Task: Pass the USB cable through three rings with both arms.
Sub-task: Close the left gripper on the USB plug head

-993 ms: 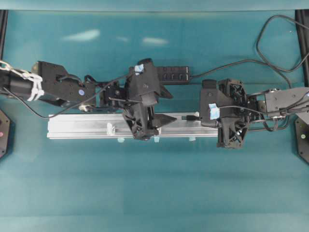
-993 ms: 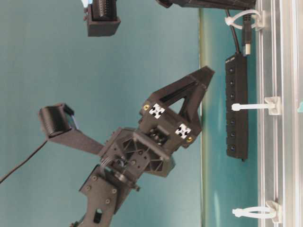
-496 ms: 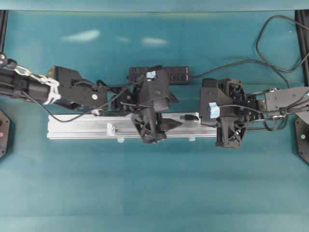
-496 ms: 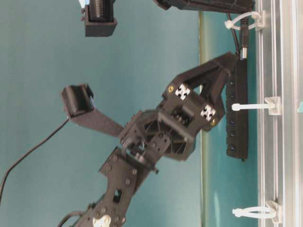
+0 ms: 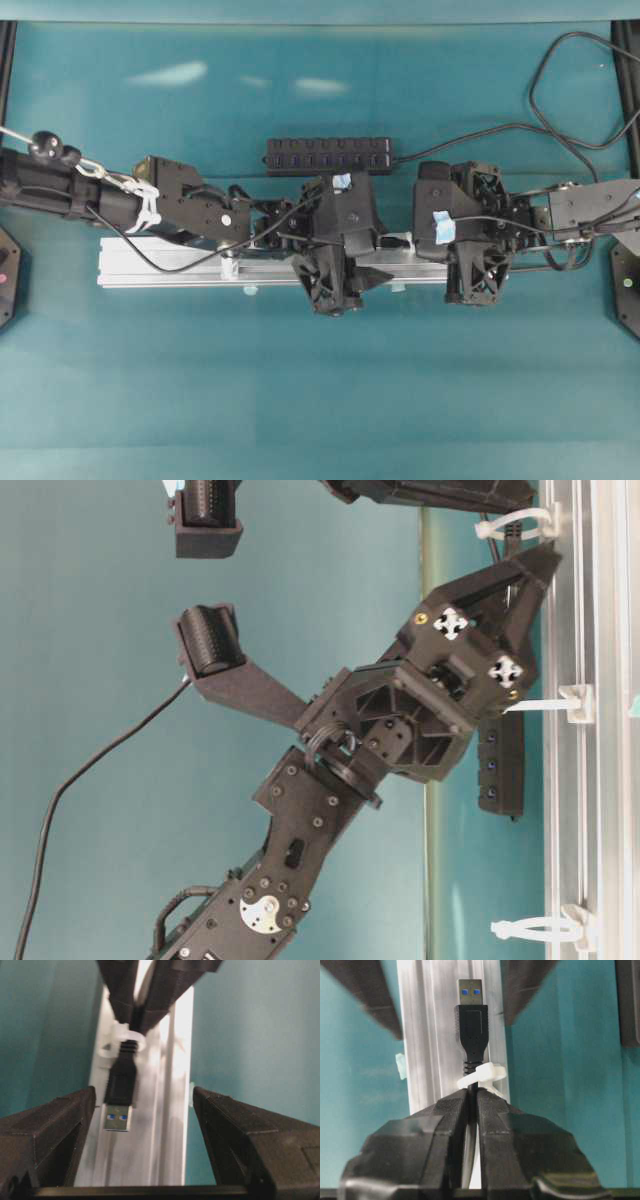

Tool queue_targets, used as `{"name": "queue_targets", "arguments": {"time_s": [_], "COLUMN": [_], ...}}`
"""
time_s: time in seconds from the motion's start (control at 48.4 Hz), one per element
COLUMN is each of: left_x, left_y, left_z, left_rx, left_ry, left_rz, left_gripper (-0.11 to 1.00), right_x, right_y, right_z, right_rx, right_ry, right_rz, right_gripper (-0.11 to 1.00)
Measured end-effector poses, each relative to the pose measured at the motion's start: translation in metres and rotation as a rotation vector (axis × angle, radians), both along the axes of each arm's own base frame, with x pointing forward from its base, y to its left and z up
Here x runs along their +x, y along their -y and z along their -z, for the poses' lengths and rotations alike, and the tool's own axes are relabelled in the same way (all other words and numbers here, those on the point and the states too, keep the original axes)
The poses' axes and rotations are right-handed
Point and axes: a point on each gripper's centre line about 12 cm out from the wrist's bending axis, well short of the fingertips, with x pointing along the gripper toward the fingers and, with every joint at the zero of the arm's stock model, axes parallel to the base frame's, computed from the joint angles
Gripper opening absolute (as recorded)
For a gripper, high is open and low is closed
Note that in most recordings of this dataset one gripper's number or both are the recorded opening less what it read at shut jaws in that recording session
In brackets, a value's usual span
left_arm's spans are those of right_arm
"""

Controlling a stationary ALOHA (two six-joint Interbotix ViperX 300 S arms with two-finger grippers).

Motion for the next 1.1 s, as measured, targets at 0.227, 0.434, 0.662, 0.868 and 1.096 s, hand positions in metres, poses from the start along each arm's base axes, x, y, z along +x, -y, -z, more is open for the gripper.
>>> {"name": "queue_targets", "arguments": {"time_s": [0.227,0.434,0.662,0.868,1.096], "left_x": [0.0007,0.0011,0.0023,0.0026,0.0026], "left_y": [-0.0015,-0.0030,-0.0031,-0.0046,-0.0046], "left_z": [-0.0003,-0.0009,-0.0024,-0.0022,-0.0022], "left_rx": [0.000,0.000,0.003,0.008,0.041], "left_ry": [0.002,0.005,0.009,0.009,0.007], "left_rz": [-0.003,-0.006,-0.004,-0.004,0.018], "left_gripper": [0.85,0.80,0.51,0.22,0.22], "right_x": [0.0001,0.0002,0.0000,0.0002,0.0002], "right_y": [-0.0001,-0.0001,-0.0001,-0.0001,-0.0006], "right_z": [-0.0001,0.0004,0.0000,0.0004,-0.0001], "right_rx": [0.001,0.001,0.001,0.003,0.002], "right_ry": [0.002,0.000,0.000,0.000,0.002], "right_rz": [0.001,0.001,0.001,0.002,0.000], "right_gripper": [-0.07,-0.07,-0.07,-0.07,-0.07]}}
